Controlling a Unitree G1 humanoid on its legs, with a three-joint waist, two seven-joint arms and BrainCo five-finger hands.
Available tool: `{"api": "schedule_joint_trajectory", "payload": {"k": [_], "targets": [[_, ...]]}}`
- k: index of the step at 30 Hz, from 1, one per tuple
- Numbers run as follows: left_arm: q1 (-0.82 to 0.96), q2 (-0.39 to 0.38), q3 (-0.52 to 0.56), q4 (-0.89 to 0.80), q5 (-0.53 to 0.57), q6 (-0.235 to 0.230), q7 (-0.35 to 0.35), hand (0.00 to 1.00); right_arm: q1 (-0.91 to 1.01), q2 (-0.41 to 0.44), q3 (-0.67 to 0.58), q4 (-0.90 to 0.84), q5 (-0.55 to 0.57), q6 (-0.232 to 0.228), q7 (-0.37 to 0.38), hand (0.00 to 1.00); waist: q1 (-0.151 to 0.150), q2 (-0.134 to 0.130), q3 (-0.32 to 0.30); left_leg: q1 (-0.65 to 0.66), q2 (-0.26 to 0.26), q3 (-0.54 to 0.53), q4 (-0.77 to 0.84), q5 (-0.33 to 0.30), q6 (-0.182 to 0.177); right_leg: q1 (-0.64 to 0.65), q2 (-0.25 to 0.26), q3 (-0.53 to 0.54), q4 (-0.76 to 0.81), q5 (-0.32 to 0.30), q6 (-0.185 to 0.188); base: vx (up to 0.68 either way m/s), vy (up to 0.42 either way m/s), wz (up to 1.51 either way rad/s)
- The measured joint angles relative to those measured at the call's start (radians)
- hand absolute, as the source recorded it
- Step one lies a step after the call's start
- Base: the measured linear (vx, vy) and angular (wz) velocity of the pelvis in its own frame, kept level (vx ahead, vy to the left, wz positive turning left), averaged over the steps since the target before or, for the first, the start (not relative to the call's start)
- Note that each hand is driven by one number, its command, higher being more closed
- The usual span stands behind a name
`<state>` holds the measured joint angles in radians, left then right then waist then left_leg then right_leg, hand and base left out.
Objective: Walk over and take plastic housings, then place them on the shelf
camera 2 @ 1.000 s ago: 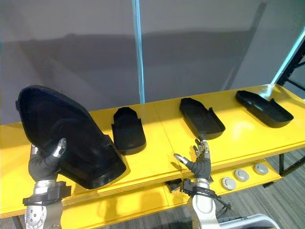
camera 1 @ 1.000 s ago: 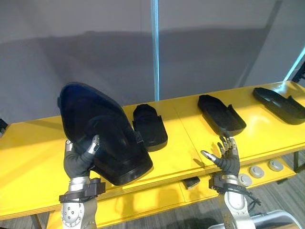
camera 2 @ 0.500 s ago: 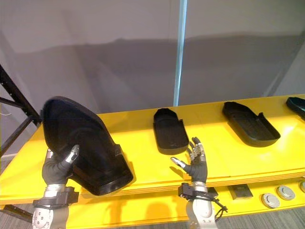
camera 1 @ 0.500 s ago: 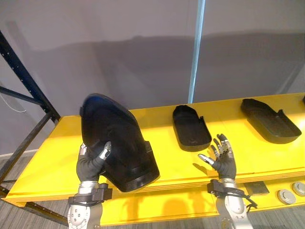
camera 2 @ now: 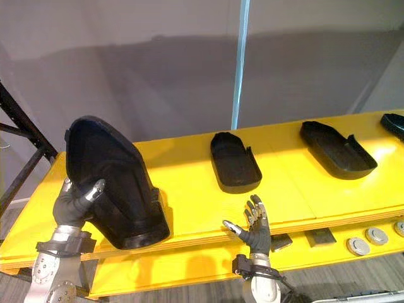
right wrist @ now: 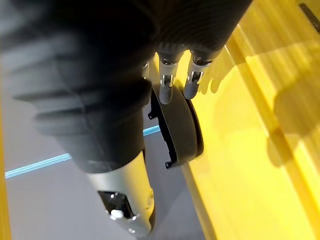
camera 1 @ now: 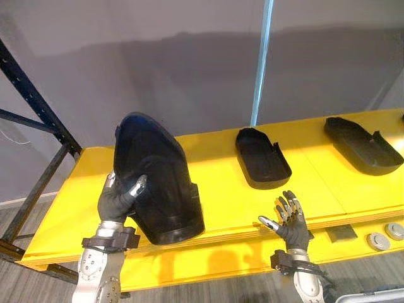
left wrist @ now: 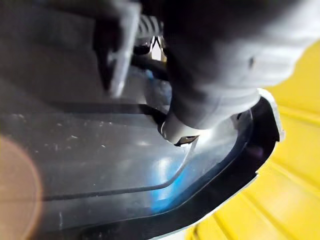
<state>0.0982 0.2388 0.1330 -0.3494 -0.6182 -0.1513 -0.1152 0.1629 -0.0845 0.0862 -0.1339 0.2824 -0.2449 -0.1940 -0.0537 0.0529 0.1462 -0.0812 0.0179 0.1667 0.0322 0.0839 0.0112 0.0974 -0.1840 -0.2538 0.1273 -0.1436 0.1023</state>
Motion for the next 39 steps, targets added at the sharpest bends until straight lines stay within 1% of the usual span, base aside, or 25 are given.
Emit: {"api": "schedule_joint_trajectory", "payload": {"k": [2,4,8,9,10,12,14,15,16,17,18,19,20,22,23,24,25,27,28,29,30,31,33,35,39], "targets": [[0.038,-0.039,0.000,0.000,-0.028,-0.002,-0.001,1.00,-0.003,-0.004,-0.012,-0.002,0.000,-0.001,0.023,0.00,0.010,0.000,0.000,0.000,0.011,0.008,0.012,-0.006,-0.010,-0.002,0.005,0.009,0.002,-0.005,0.000,0.03,-0.075,-0.17],[0.089,-0.080,0.010,0.002,-0.037,-0.002,-0.001,1.00,-0.006,-0.010,-0.008,-0.002,-0.001,-0.004,0.058,0.00,0.028,-0.001,0.001,0.000,0.031,0.023,0.054,-0.025,-0.034,0.003,0.016,0.030,0.002,-0.009,-0.007,0.02,-0.061,-0.30],[0.114,-0.114,0.041,0.029,-0.028,-0.002,-0.001,1.00,-0.009,-0.016,-0.011,-0.002,0.000,-0.016,0.111,0.00,0.029,-0.001,0.001,0.014,0.051,0.040,0.055,-0.027,-0.039,0.005,0.021,0.043,0.033,-0.025,-0.020,-0.01,-0.049,-0.12],[0.111,-0.115,0.038,0.041,-0.021,-0.001,-0.002,1.00,-0.004,-0.022,-0.019,-0.004,0.001,-0.017,0.124,0.00,0.016,-0.011,0.003,0.014,0.046,0.054,0.057,-0.041,-0.033,0.009,0.001,0.027,0.048,-0.031,-0.020,-0.04,0.026,0.33],[0.091,-0.115,0.033,0.067,-0.014,0.002,-0.004,1.00,0.000,-0.023,-0.048,-0.012,0.003,-0.018,0.129,0.00,0.002,-0.017,0.006,-0.015,0.061,0.096,0.144,-0.077,-0.015,0.012,-0.033,0.002,0.072,-0.032,-0.020,-0.04,0.045,0.39],[0.067,-0.114,0.033,0.108,-0.006,0.014,-0.006,1.00,-0.003,-0.033,-0.075,-0.013,0.005,-0.022,0.129,0.00,-0.009,-0.024,0.007,-0.042,0.094,0.118,0.245,-0.082,-0.023,0.016,-0.090,-0.011,0.093,-0.033,-0.019,0.02,0.064,0.29],[0.057,-0.105,0.035,0.135,-0.006,0.043,-0.007,1.00,-0.003,-0.062,-0.075,-0.005,0.007,-0.032,0.125,0.00,-0.014,-0.007,-0.004,-0.036,0.143,0.058,0.285,-0.076,-0.042,0.022,-0.162,-0.006,0.133,-0.042,0.002,0.07,0.271,0.10],[0.057,-0.098,0.035,0.135,-0.006,0.054,-0.014,1.00,-0.005,-0.076,-0.072,0.000,0.013,-0.034,0.121,0.00,-0.013,0.010,-0.014,-0.028,0.163,0.020,0.284,-0.049,-0.044,0.025,-0.175,-0.003,0.145,-0.047,0.035,0.07,0.330,0.03],[0.057,-0.090,0.035,0.136,-0.006,0.061,-0.025,1.00,-0.011,-0.088,-0.072,0.005,0.026,-0.038,0.116,0.00,-0.012,0.032,-0.028,-0.022,0.174,-0.005,0.283,-0.046,-0.077,0.027,-0.184,-0.001,0.147,-0.052,0.065,0.11,0.506,0.09],[0.049,-0.066,0.035,0.145,-0.006,0.070,-0.042,1.00,-0.024,-0.089,-0.070,0.030,0.026,-0.042,0.106,0.00,-0.016,0.047,-0.039,-0.002,0.158,0.012,0.262,-0.134,-0.152,0.036,-0.201,0.000,0.138,-0.039,0.092,0.10,0.542,0.16],[0.036,-0.041,0.035,0.150,-0.007,0.076,-0.048,1.00,-0.028,-0.081,-0.069,0.046,0.026,-0.042,0.099,0.00,-0.015,0.042,-0.040,0.008,0.144,0.024,0.245,-0.155,-0.152,0.042,-0.221,0.000,0.133,-0.030,0.102,0.06,0.631,0.11],[0.017,0.015,0.041,0.163,-0.017,0.093,-0.059,1.00,-0.037,-0.044,-0.058,0.081,0.025,-0.037,0.079,0.00,-0.002,0.006,-0.031,0.015,0.105,0.043,0.238,-0.151,-0.137,0.041,-0.258,0.002,0.114,0.012,0.097,-0.02,0.432,-0.07],[0.014,0.062,0.049,0.171,-0.027,0.111,-0.063,1.00,-0.037,-0.015,-0.029,0.088,0.025,-0.036,0.068,0.00,0.013,-0.001,-0.029,0.016,0.097,0.056,0.229,-0.151,-0.124,0.038,-0.260,-0.002,0.085,0.083,0.094,-0.03,0.379,-0.17],[0.004,0.106,0.069,0.171,-0.027,0.142,-0.064,1.00,-0.039,0.010,0.005,0.087,0.021,-0.036,0.055,0.00,0.020,-0.006,-0.032,0.028,0.088,0.070,0.202,-0.147,-0.103,0.032,-0.260,-0.009,0.068,0.160,0.076,-0.02,0.259,-0.15],[-0.003,0.112,0.077,0.171,-0.029,0.157,-0.064,1.00,-0.039,0.015,0.010,0.087,0.021,-0.036,0.054,0.00,0.022,-0.006,-0.032,0.037,0.085,0.073,0.185,-0.143,-0.096,0.029,-0.259,-0.011,0.069,0.175,0.070,-0.04,0.226,-0.07],[-0.020,0.119,0.084,0.172,-0.037,0.175,-0.062,1.00,-0.036,0.017,0.015,0.086,0.021,-0.035,0.054,0.00,0.019,0.001,-0.032,0.051,0.083,0.072,0.145,-0.130,-0.077,0.015,-0.243,-0.007,0.077,0.171,0.065,-0.06,0.151,0.06],[-0.037,0.120,0.087,0.172,-0.064,0.187,-0.061,1.00,-0.032,0.017,0.015,0.079,0.021,-0.034,0.054,0.00,0.009,0.003,-0.038,0.051,0.084,0.062,0.101,-0.103,-0.068,-0.001,-0.194,0.009,0.079,0.122,0.075,-0.06,0.107,0.17],[-0.063,0.118,0.084,0.174,-0.107,0.205,-0.060,1.00,-0.019,0.011,0.014,0.058,0.013,-0.033,0.054,0.00,0.000,0.002,-0.039,0.047,0.080,0.051,0.036,-0.052,-0.071,0.001,-0.127,-0.004,0.023,0.084,0.045,-0.05,-0.020,0.17],[-0.071,0.118,0.078,0.182,-0.141,0.209,-0.056,1.00,-0.010,0.010,0.012,0.044,-0.022,-0.030,0.053,0.00,-0.005,-0.005,-0.042,0.043,0.071,0.052,0.001,-0.020,-0.078,0.004,-0.120,-0.008,-0.026,0.085,0.045,-0.04,-0.053,0.09],[-0.078,0.115,0.074,0.193,-0.155,0.212,-0.055,1.00,-0.005,0.006,0.012,0.039,-0.034,-0.029,0.053,0.00,-0.009,0.000,-0.040,0.039,0.067,0.048,-0.014,-0.004,-0.080,0.003,-0.116,-0.009,-0.041,0.085,0.048,-0.04,-0.065,0.12],[-0.092,0.109,0.071,0.225,-0.188,0.222,-0.056,1.00,-0.004,-0.013,0.010,0.037,-0.055,-0.017,0.053,0.00,-0.026,0.018,-0.031,0.038,0.076,0.045,-0.049,0.028,-0.086,-0.010,-0.103,-0.013,-0.038,0.087,0.051,-0.06,-0.085,0.09],[-0.107,0.107,0.070,0.264,-0.205,0.224,-0.059,1.00,-0.003,-0.042,0.002,0.036,-0.056,0.000,0.054,0.00,-0.031,0.033,-0.030,0.040,0.091,0.048,-0.085,0.055,-0.092,-0.034,-0.085,-0.008,-0.028,0.087,0.052,-0.06,-0.092,0.02],[-0.160,0.108,0.071,0.348,-0.227,0.217,-0.063,1.00,-0.004,-0.085,-0.046,0.016,-0.054,0.016,0.063,0.00,-0.033,0.047,-0.019,0.033,0.114,0.051,-0.118,0.085,-0.102,-0.068,-0.062,-0.001,-0.013,0.087,0.052,-0.07,-0.076,-0.13],[-0.216,0.112,0.080,0.438,-0.247,0.200,-0.063,1.00,-0.007,-0.121,-0.106,-0.025,-0.054,0.022,0.070,0.00,-0.035,0.057,0.010,0.019,0.130,0.065,-0.118,0.094,-0.106,-0.103,-0.049,0.017,0.005,0.084,0.048,-0.08,-0.045,-0.22],[-0.271,0.172,0.099,0.506,-0.264,0.194,-0.062,1.00,0.020,-0.152,-0.205,-0.081,-0.064,0.021,0.055,0.00,-0.066,0.067,0.051,-0.010,0.131,0.106,-0.118,0.100,-0.102,-0.179,-0.050,0.068,0.040,0.085,0.051,-0.07,0.010,-0.31]]}}
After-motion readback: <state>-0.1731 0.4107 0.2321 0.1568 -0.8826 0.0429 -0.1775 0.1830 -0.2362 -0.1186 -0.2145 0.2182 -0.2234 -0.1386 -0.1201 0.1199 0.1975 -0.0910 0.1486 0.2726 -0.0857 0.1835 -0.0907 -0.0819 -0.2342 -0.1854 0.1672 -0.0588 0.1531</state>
